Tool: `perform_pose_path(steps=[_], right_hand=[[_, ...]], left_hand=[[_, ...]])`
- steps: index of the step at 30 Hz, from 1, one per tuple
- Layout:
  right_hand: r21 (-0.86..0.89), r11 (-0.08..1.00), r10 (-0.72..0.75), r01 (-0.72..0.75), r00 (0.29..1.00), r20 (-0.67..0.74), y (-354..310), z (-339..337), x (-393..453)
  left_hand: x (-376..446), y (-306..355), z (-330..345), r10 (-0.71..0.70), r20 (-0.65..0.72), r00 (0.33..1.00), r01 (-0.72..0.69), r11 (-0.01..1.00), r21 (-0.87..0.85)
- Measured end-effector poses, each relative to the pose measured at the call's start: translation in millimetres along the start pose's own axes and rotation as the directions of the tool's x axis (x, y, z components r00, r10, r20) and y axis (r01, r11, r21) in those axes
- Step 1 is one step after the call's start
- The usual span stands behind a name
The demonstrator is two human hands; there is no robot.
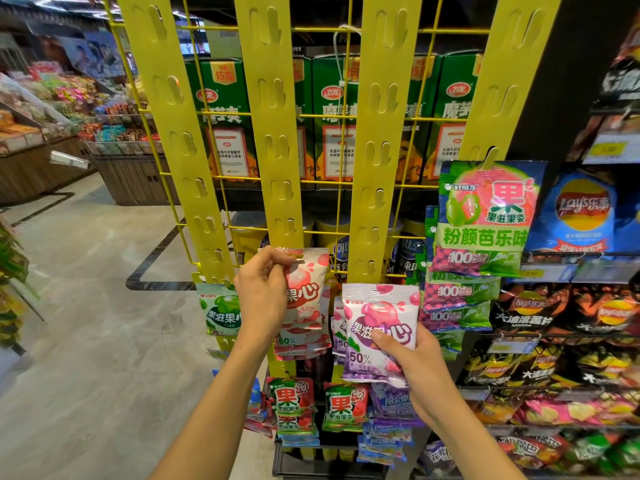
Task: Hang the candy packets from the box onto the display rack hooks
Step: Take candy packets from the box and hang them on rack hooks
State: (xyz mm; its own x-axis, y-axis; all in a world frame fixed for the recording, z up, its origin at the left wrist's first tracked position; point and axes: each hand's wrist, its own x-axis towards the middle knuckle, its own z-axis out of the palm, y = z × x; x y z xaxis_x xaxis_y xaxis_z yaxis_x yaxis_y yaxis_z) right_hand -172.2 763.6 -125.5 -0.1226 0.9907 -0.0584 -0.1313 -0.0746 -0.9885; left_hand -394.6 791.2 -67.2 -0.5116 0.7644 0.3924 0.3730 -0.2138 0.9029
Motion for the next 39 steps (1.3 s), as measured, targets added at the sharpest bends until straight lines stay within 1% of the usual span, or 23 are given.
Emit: perform_pose_path(steps=[4,9,13,22,29,39], right_hand=[[-0.008,1.0,-0.004,0.004,1.0,0.008,1,0,-1],[-0.009,1.0,0.012,-0.012,1.0,0.001,5,-4,-2],[-0.008,1.0,0.015,-0.015,1.0,0.001,5,-4,-4],[-0.005,1.0,0.022,-0.022,0.999,0.024,5,-2,-6],[-0.008,1.0,0.026,-0.026,1.0,0.017,4,-2,-6],[-0.025,0.999,0.021,-0.021,0.999,0.029,2,0,-7]], left_hand=[[-4,2,-2,0.019,-0.03,0.999,-0.019,1.0,-0.01],[-3,3,-4,-0.001,-0.032,0.999,0.0,0.999,-0.039],[1,4,-4,0.019,-0.053,0.998,-0.021,0.999,-0.032],[8,3,0,0.049,-0.04,0.998,-0.048,0.999,0.026],[12,-8,5,0.003,-0.034,0.999,-0.001,0.997,0.075],[2,-6,7,-0.007,-0.047,0.999,0.01,0.998,0.062]])
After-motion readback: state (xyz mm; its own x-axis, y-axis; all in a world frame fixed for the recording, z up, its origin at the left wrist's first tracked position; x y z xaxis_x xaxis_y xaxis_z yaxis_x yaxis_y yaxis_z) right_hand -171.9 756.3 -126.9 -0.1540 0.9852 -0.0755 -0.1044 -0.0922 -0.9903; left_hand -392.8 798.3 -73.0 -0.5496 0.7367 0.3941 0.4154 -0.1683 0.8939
